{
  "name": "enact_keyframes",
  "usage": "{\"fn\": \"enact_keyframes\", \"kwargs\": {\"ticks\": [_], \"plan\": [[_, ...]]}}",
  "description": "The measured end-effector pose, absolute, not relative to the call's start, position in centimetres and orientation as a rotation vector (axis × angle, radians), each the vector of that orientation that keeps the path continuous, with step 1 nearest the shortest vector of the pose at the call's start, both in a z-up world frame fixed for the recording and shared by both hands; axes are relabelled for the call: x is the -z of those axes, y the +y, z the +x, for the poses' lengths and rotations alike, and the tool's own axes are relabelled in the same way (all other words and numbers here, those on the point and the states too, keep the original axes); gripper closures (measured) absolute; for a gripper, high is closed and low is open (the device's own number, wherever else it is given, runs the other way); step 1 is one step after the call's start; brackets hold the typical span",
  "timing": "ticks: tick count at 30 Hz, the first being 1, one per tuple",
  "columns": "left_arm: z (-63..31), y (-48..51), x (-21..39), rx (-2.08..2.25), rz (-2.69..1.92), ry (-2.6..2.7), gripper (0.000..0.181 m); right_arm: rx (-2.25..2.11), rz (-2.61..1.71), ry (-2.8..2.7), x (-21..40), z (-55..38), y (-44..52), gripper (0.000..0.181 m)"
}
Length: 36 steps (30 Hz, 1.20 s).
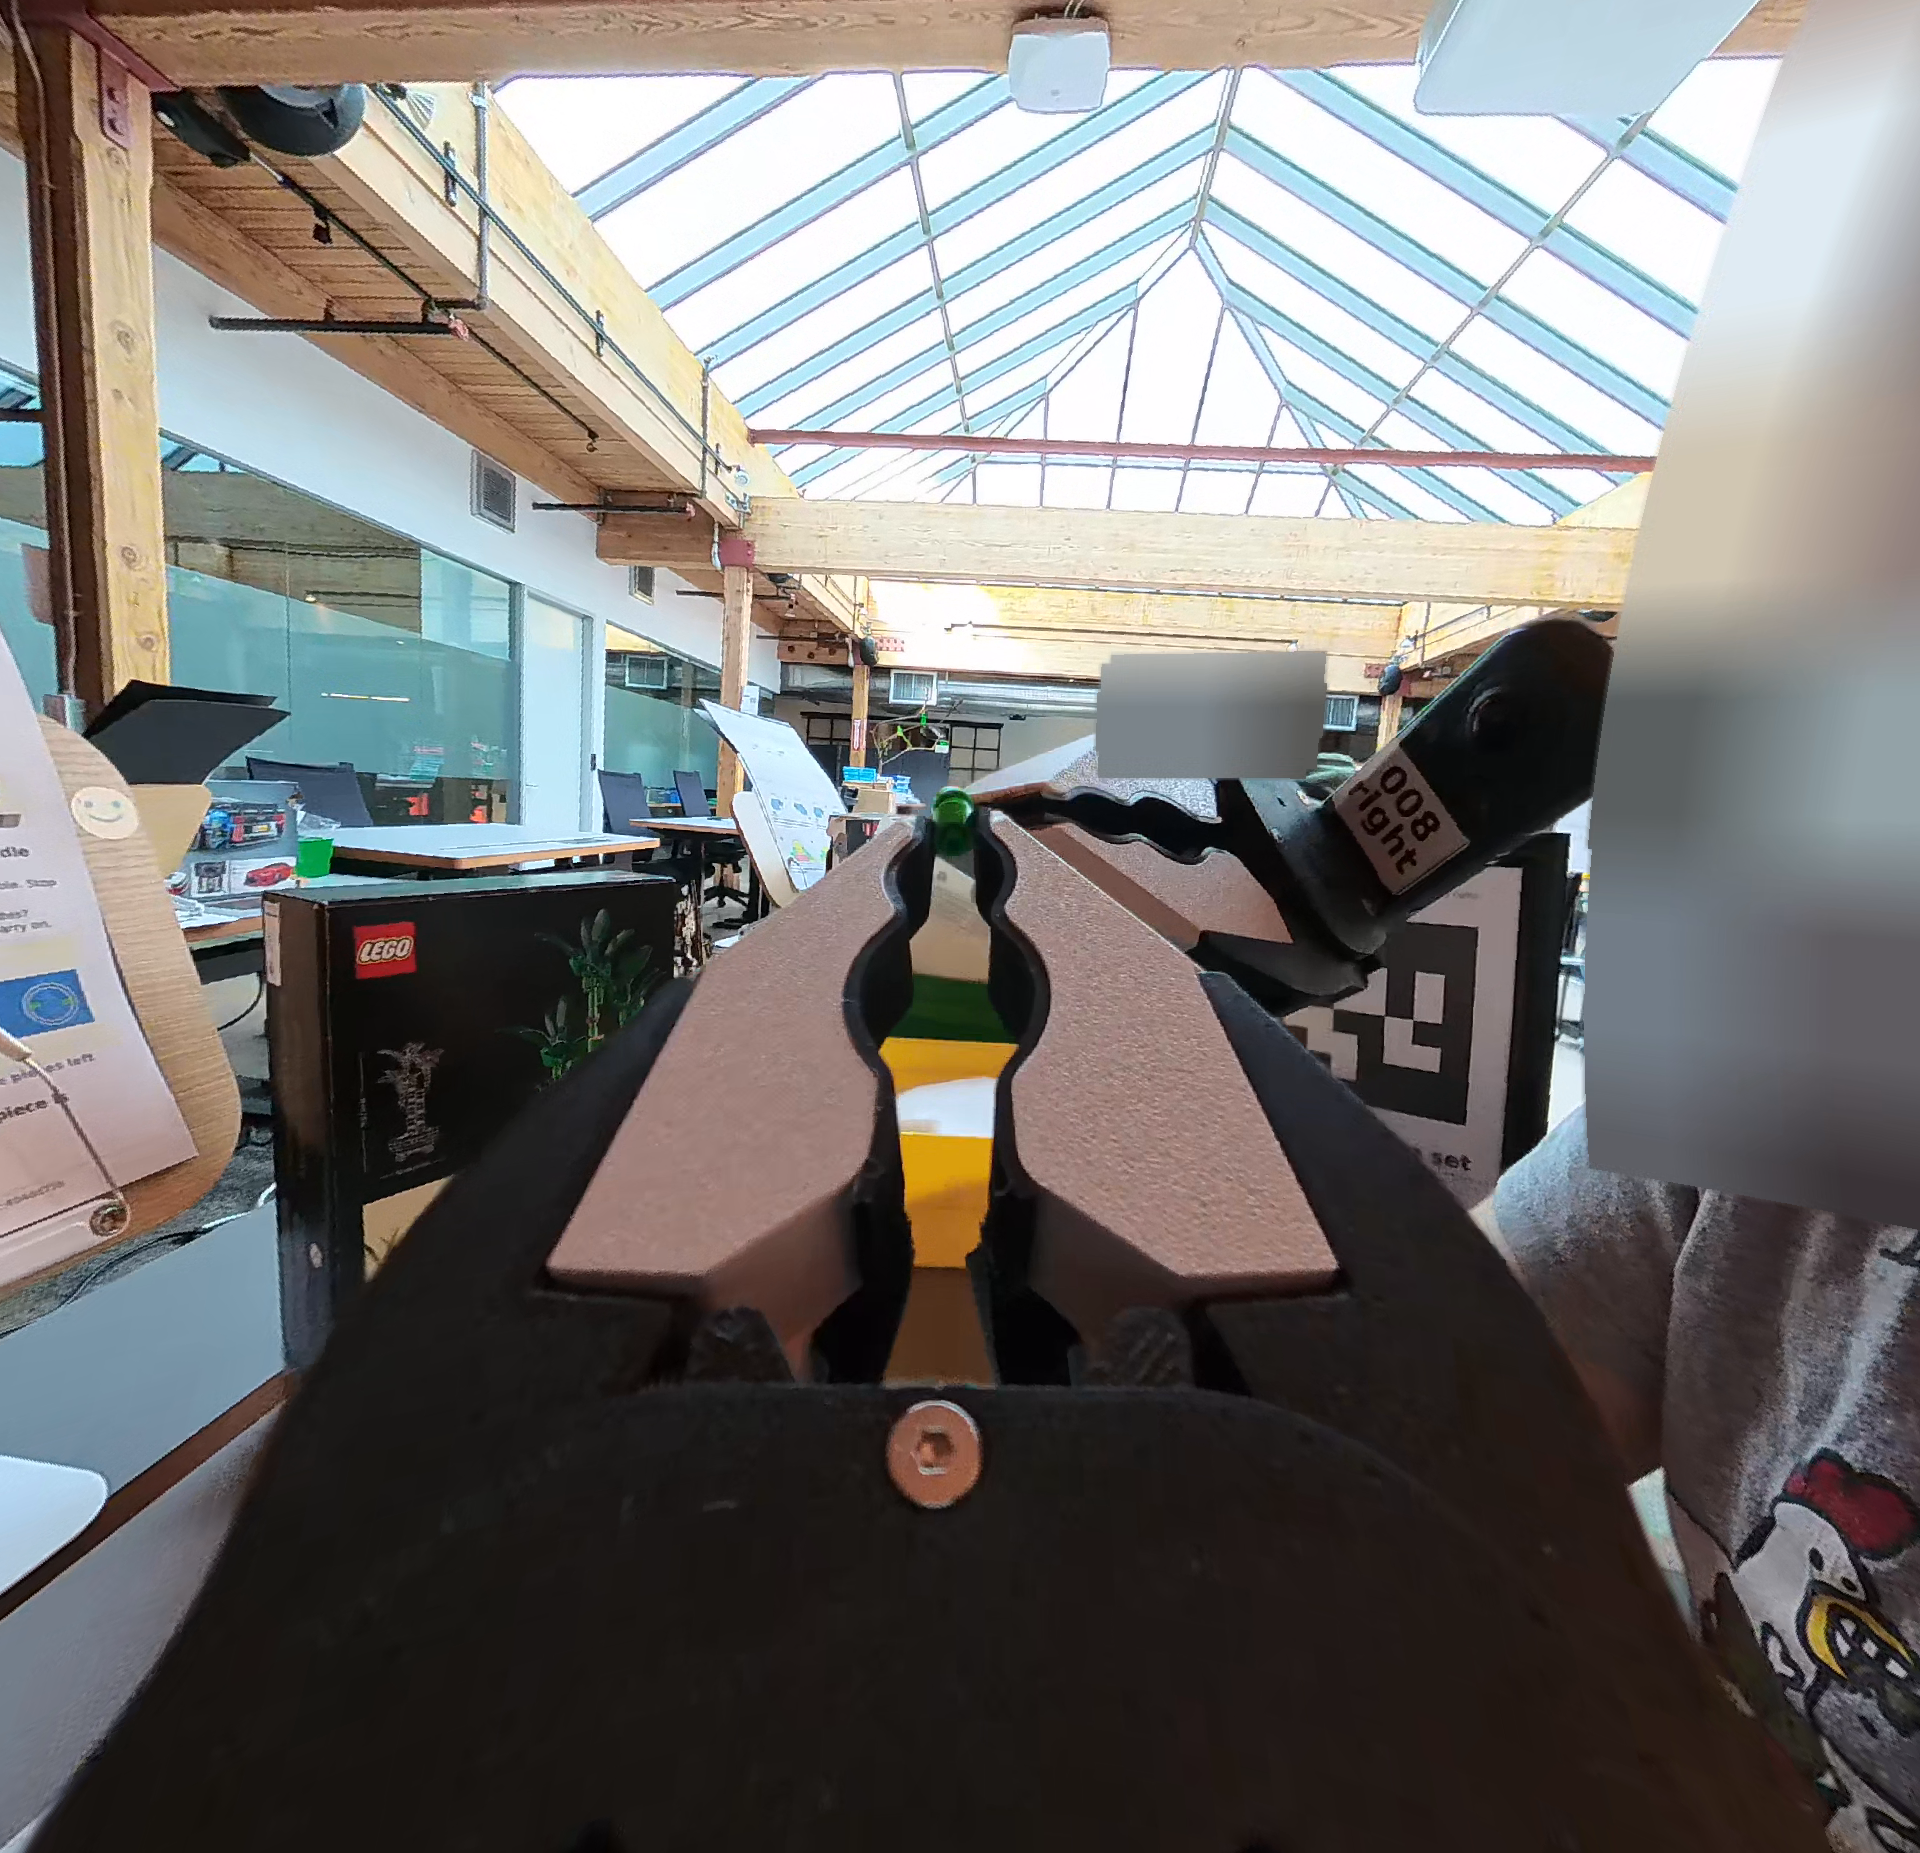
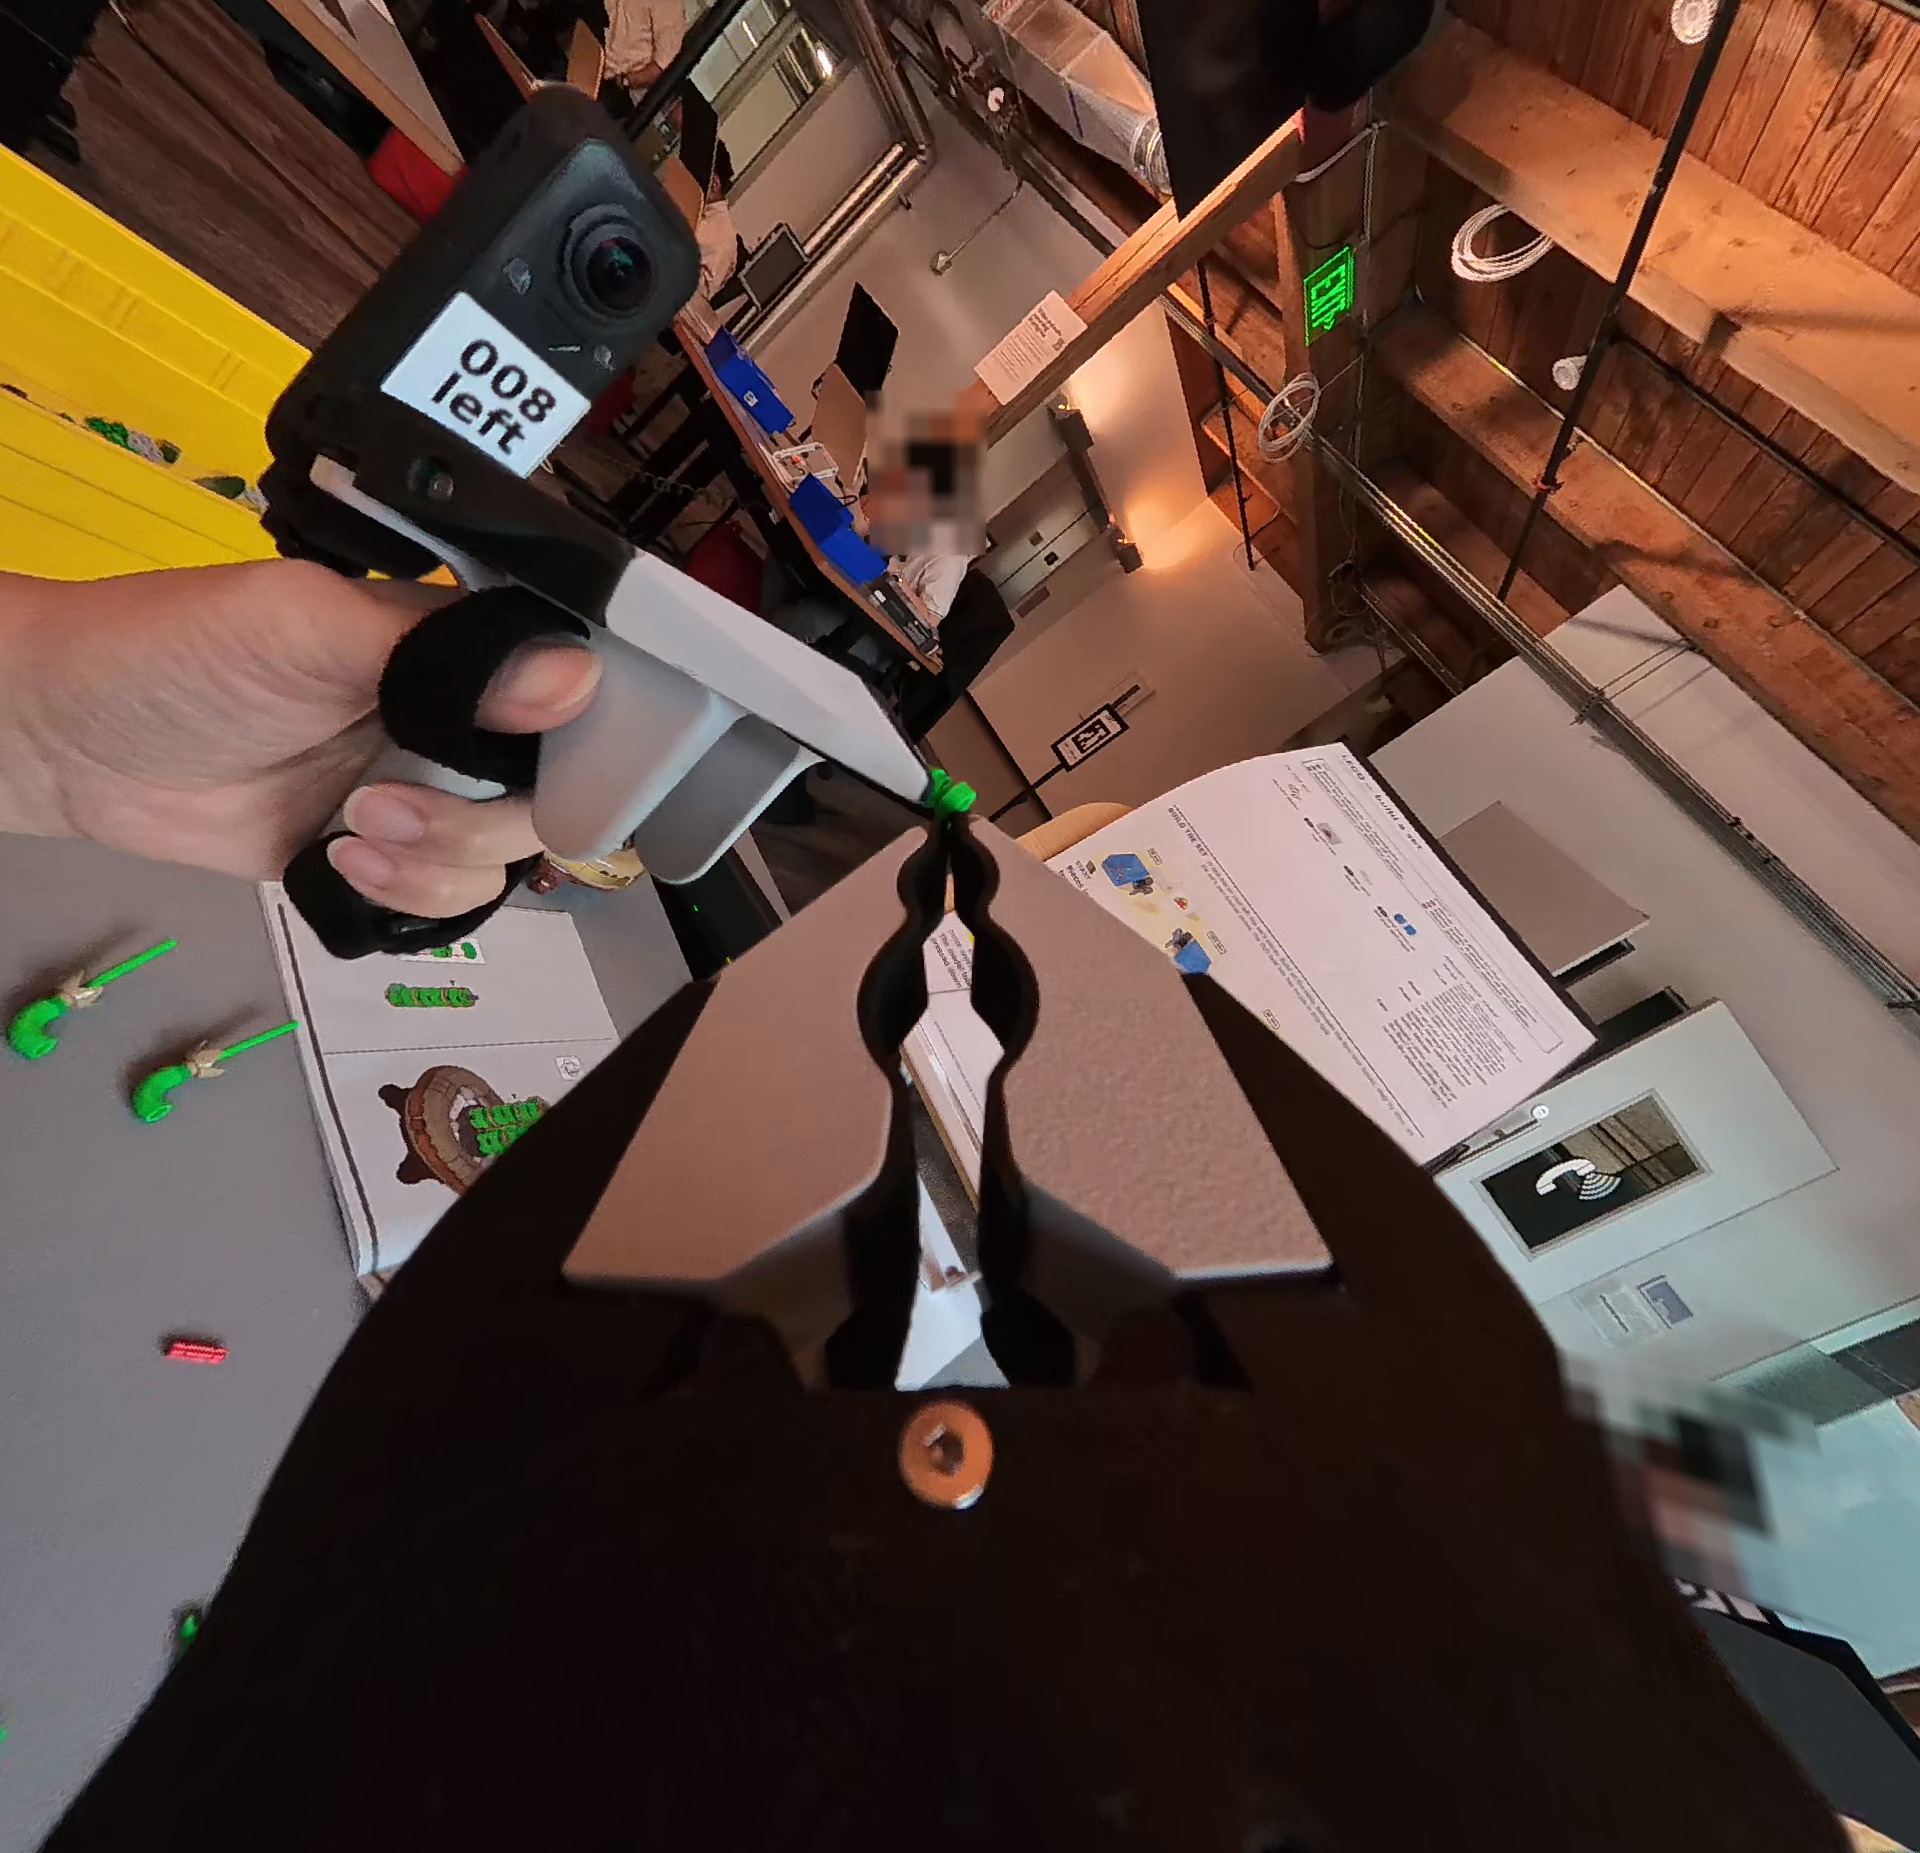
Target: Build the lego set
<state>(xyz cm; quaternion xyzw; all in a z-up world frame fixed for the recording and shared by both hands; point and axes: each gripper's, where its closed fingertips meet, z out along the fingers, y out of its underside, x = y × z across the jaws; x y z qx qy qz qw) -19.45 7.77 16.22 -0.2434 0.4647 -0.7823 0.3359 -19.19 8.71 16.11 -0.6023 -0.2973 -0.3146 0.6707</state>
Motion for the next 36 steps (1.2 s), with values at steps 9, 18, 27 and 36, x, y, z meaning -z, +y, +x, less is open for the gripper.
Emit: {"fn": "enact_keyframes", "kwargs": {"ticks": [9,18,27,36], "plan": [[-18.8,8.0,-15.3,1.911,-0.710,1.329,0.176,0.805,-1.382,-0.740,-15.1,-18.7,8.9,0.181],[-18.3,8.7,-14.2,1.782,-0.797,1.445,0.176,0.790,-1.491,-0.857,-12.4,-19.3,9.9,0.181],[-20.0,13.4,-15.8,1.811,-0.860,1.303,0.175,0.667,-1.676,-0.710,-11.3,-14.1,8.7,0.181],[-22.1,16.6,-17.2,1.732,-0.874,1.224,0.176,0.380,-1.753,-0.619,-8.7,-13.3,11.0,0.173]]}}
